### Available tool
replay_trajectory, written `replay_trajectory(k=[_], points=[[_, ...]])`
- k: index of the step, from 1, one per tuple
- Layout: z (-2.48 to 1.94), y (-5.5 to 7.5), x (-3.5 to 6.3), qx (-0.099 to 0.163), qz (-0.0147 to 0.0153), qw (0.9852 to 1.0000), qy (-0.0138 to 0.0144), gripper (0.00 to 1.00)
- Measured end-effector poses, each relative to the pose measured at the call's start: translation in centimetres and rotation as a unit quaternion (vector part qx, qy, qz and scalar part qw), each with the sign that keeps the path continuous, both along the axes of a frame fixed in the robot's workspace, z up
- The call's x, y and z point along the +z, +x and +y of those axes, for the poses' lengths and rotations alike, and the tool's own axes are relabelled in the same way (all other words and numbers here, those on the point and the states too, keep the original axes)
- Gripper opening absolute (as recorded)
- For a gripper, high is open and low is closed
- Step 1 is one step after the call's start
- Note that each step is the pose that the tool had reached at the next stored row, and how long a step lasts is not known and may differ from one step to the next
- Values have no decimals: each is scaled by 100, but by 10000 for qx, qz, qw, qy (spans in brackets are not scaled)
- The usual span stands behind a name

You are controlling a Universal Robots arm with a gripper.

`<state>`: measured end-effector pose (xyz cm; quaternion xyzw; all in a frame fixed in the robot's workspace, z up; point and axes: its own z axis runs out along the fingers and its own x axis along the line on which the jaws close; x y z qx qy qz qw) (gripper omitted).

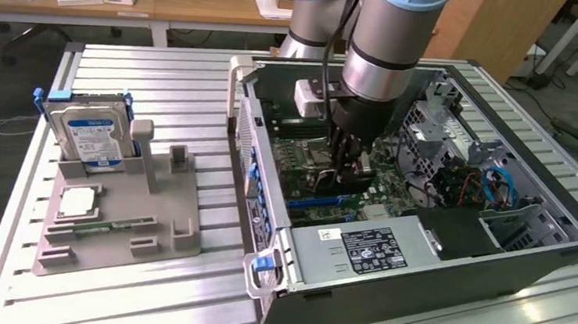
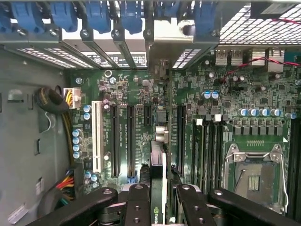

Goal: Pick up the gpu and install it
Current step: 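Insert the gpu into the slot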

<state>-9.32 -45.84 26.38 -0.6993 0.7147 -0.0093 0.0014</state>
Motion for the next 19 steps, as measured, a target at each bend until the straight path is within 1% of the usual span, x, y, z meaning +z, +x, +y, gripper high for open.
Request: replay_trajectory(k=[2,3,7,12,19], points=[[0,-7,-16,8,-11,10000,0,26],[0,-9,-17,11,-12,10000,0,26],[0,-9,-19,12,-13,10000,0,26],[4,-11,-50,12,-13,10000,9,26],[14,-40,-73,12,-14,10000,9,26]])
